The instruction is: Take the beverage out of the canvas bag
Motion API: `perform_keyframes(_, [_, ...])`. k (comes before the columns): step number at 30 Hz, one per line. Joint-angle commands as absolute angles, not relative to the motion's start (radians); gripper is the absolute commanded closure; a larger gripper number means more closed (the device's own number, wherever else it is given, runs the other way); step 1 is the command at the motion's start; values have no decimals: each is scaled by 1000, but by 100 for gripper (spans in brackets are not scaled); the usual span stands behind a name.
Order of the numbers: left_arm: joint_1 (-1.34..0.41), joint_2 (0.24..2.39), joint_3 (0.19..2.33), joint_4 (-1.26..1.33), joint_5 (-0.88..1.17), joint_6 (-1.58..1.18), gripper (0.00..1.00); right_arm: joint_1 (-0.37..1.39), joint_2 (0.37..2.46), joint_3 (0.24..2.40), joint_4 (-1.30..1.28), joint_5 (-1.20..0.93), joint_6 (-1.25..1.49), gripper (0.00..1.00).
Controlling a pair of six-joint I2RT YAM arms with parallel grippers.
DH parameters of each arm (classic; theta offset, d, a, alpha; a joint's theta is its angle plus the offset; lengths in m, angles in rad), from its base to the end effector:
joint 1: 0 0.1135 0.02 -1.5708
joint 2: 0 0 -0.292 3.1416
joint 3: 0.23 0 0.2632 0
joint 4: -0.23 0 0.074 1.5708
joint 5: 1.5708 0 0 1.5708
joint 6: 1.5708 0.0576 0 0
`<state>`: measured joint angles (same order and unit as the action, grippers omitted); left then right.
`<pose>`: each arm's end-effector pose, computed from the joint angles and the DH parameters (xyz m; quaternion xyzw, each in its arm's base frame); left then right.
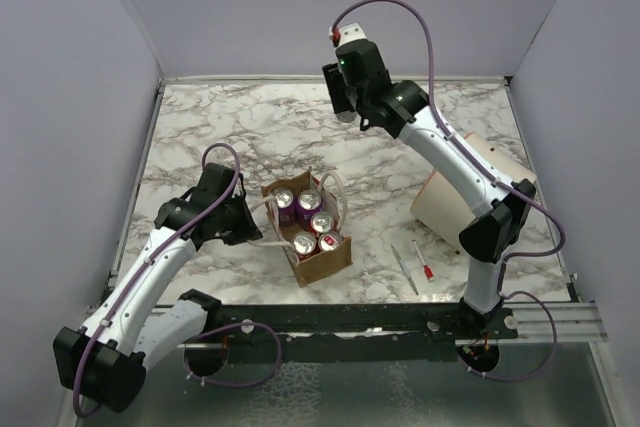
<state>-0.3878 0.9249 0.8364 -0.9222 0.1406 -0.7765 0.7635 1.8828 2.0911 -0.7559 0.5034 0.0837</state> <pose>0.1584 -0.0734 0.2728 -0.1661 0.9444 -0.2080 0.1932 0.3473 0.2940 0.4383 -0.1666 0.8368 -0.0031 0.5215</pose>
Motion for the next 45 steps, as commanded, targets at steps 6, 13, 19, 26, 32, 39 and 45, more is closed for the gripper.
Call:
perform_keyframes(6, [-388,937,872,-970,98,-709,100,607,2008,2158,-829,296,280,98])
perform_keyframes(13, [-388,971,901,-984,96,-669,100,574,2121,2232,-870,290,311,98])
perform_keyframes(19, [-388,1006,922,-987,88,-644,100,560,2188,2276,-885,284,313,98])
perform_keyframes(26, [-388,1047,939,-982,83,-623,100,549,2229,2298,-884,268,317,97])
perform_keyframes(32, [-388,1065,949,-976,73,-616,100,545,2260,2316,-888,262,319,90])
perform_keyframes(39, [-389,1084,955,-967,71,-609,100,545,2282,2328,-899,285,315,86])
perform_keyframes(45, [-388,1099,958,-962,72,-601,100,544,2290,2324,-900,284,311,77])
